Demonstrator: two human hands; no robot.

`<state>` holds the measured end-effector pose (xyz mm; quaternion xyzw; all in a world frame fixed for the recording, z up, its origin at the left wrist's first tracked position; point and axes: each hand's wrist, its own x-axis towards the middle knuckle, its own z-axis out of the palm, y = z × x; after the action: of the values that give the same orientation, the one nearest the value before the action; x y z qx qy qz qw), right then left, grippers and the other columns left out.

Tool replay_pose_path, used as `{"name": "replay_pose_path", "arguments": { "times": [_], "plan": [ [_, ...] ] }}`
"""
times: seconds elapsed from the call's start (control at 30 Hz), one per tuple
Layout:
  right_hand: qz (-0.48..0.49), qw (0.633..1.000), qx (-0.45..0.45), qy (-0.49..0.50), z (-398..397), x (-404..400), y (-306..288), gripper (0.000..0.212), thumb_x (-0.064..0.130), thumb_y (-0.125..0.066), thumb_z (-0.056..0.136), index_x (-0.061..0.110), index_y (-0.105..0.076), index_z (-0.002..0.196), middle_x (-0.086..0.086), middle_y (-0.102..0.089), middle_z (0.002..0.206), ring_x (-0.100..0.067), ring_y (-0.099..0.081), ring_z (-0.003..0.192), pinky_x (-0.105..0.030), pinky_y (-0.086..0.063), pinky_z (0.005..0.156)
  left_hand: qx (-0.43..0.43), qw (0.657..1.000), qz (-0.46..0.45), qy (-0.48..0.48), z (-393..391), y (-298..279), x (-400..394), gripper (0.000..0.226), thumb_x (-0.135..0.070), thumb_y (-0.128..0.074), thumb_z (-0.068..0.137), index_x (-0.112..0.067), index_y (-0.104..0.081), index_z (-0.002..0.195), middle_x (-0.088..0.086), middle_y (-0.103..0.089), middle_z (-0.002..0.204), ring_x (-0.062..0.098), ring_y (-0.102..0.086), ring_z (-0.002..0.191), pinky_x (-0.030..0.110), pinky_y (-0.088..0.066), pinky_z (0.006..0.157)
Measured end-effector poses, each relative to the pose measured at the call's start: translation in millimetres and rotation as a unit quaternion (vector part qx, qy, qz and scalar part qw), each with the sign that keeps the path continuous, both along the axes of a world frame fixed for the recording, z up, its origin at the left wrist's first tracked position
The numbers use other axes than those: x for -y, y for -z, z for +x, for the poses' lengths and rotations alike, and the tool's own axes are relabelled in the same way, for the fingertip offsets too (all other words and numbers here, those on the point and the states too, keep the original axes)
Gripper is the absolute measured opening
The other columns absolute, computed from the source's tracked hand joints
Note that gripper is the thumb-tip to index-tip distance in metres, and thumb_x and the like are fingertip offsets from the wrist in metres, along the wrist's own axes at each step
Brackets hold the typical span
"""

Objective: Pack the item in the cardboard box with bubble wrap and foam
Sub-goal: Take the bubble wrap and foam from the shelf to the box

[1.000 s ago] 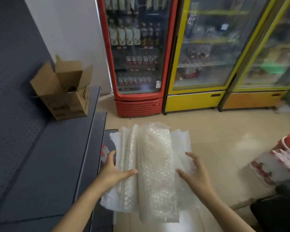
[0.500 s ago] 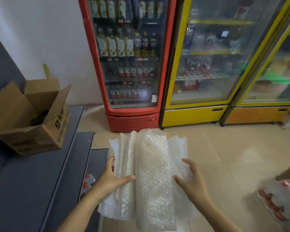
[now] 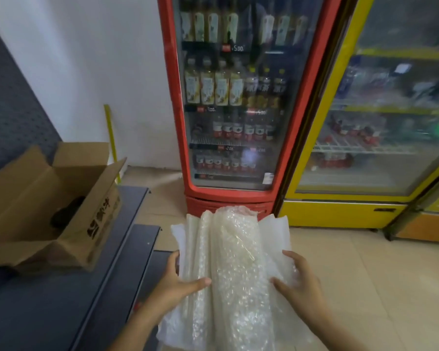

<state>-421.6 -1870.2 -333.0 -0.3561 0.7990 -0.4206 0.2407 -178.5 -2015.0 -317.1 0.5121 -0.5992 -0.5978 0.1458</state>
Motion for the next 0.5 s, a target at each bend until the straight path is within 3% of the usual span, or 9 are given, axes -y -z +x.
{"name": "replay_pose_path", "arguments": {
  "times": [0.13, 0.23, 0.3, 0.4, 0.5],
  "plan": [
    [0.009, 0.999, -0.013, -0.036, -18, 69, -3, 0.061, 0.021, -0.08, 0.071, 0.04, -0.044, 0.116, 0.013, -0.053, 0.115, -0.013, -0.052, 0.105, -0.024, -0.039, 0.082, 0.007, 0.999, 0.008, -0.049, -10, 0, 50, 0.124, -0.054, -0.084, 0.054, -0.031, -0.008, 0.15, 0.003, -0.018, 0.158, 0.027, -0.027, 0.142, 0.044, -0.032, 0.111],
    [0.004, 0.998, -0.017, -0.066, -26, 116, -4, 0.062, 0.021, -0.082, 0.069, 0.042, -0.045, 0.114, 0.016, -0.053, 0.115, -0.011, -0.052, 0.103, -0.024, -0.039, 0.083, 0.026, 0.997, 0.014, -0.075, -11, 1, 82, 0.133, -0.063, -0.083, 0.043, -0.033, -0.009, 0.149, 0.003, -0.021, 0.158, 0.029, -0.033, 0.14, 0.047, -0.035, 0.11],
    [-0.003, 0.996, -0.02, -0.087, -31, 146, -4, 0.063, 0.02, -0.084, 0.067, 0.047, -0.045, 0.109, 0.016, -0.055, 0.114, -0.012, -0.054, 0.102, -0.024, -0.04, 0.083, 0.022, 0.994, 0.021, -0.107, -13, -4, 100, 0.127, -0.056, -0.084, 0.053, -0.031, -0.006, 0.15, 0.003, -0.019, 0.158, 0.028, -0.032, 0.14, 0.044, -0.036, 0.11],
    [-0.009, 0.991, -0.03, -0.133, -39, 192, -1, 0.07, 0.017, -0.086, 0.063, 0.062, -0.045, 0.096, 0.011, -0.058, 0.112, -0.016, -0.056, 0.1, -0.025, -0.04, 0.083, 0.036, 0.987, 0.019, -0.156, -15, -4, 121, 0.111, -0.042, -0.081, 0.069, -0.027, -0.007, 0.15, 0.003, -0.03, 0.151, 0.024, -0.041, 0.13, 0.034, -0.04, 0.098],
    [0.002, 0.983, -0.025, -0.181, -48, 236, 3, 0.086, 0.014, -0.089, 0.057, 0.077, -0.041, 0.09, 0.009, -0.059, 0.108, -0.016, -0.057, 0.1, -0.025, -0.042, 0.086, 0.017, 0.98, 0.066, -0.188, -14, -1, 136, 0.13, -0.053, -0.087, 0.049, -0.026, -0.008, 0.149, -0.006, -0.041, 0.13, 0.015, -0.046, 0.111, 0.032, -0.041, 0.093]
  ]
}}
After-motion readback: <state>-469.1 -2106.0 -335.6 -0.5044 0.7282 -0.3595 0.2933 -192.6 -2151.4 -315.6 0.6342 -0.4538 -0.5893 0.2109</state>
